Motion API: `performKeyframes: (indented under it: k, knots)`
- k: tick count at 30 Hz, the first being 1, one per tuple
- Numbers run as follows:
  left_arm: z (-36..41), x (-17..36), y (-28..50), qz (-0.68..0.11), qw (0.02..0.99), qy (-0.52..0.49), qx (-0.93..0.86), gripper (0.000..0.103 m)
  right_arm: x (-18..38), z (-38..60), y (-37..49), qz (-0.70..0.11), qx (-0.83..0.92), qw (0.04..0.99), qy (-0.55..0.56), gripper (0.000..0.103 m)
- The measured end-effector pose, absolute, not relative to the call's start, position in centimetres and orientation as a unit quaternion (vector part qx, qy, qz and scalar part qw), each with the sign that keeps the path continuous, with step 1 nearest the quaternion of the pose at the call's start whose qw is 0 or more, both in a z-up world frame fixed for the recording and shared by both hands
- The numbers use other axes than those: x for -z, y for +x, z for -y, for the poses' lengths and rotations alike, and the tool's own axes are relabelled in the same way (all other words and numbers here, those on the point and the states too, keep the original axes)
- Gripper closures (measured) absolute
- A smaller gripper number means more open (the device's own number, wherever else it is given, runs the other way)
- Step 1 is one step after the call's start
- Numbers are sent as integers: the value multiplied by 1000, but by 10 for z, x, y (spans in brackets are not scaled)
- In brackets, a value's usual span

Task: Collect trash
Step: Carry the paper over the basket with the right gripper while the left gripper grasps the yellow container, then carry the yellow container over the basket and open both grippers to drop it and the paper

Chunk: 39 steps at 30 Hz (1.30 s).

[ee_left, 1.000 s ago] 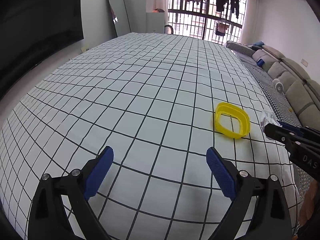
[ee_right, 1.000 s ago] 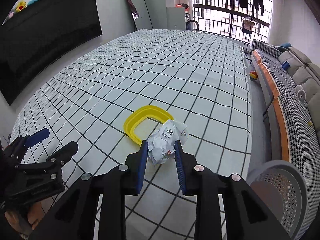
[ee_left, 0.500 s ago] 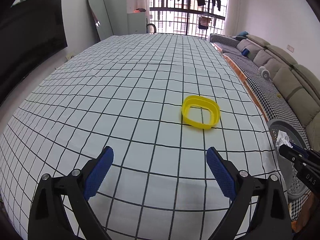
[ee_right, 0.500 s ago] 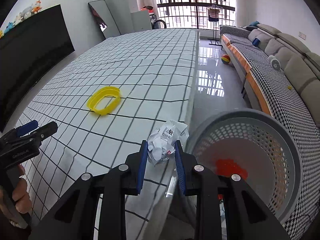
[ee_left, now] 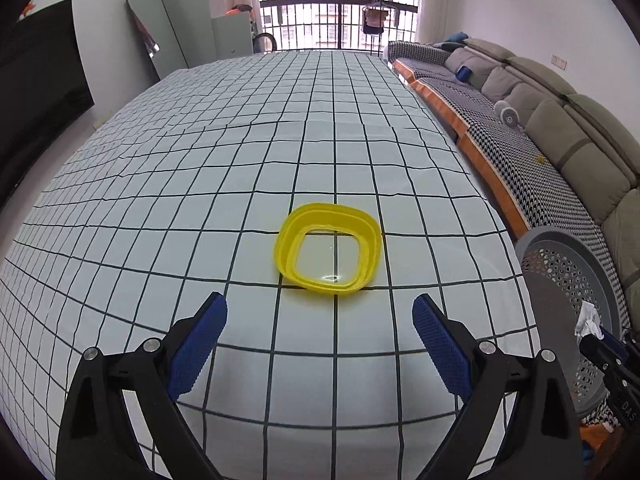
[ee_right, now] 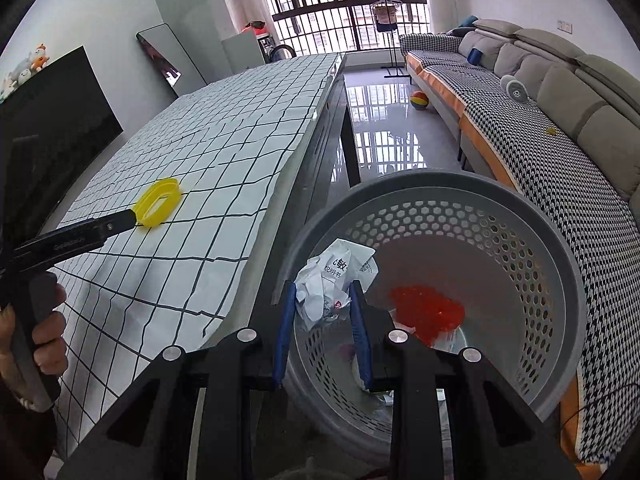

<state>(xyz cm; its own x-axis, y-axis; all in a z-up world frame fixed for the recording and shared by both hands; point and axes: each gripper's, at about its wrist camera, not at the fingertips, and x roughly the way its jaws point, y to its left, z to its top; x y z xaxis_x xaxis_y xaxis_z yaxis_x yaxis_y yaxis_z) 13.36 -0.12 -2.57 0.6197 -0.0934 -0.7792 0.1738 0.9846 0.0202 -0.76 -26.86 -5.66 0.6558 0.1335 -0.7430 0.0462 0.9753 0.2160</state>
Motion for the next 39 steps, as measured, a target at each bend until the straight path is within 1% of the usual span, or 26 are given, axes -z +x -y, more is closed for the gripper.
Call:
performKeyframes:
  k: [15,16,17,18,19,20,26,39]
  knots:
    - [13,56,186,-463,883,55,52,12,65,288,-13,-417,-27,898,139,77]
    - [12,56,187,-464,883,50,54,14,66,288,-12,-418,-27,897,140,77]
    - [13,57,188,-464,883,45,57,20,66,288,-12,-418,-28,897,140,77]
    - [12,57,189,-464,883,40,61,23,66,288,-12,-419,-28,897,140,77]
    - [11,56,188,-464,883,37,65,30,67,288,-11,-419,-28,896,141,77]
    - [11,55,188,-463,883,37,67,33,67,288,-11,-420,-29,896,142,77]
    - [8,52,175,-459,885,44,61,34,67,286,-9,-420,-29,896,138,77]
    - [22,15,95,-404,909,75,76,34,52,273,-19,-409,-41,902,128,77]
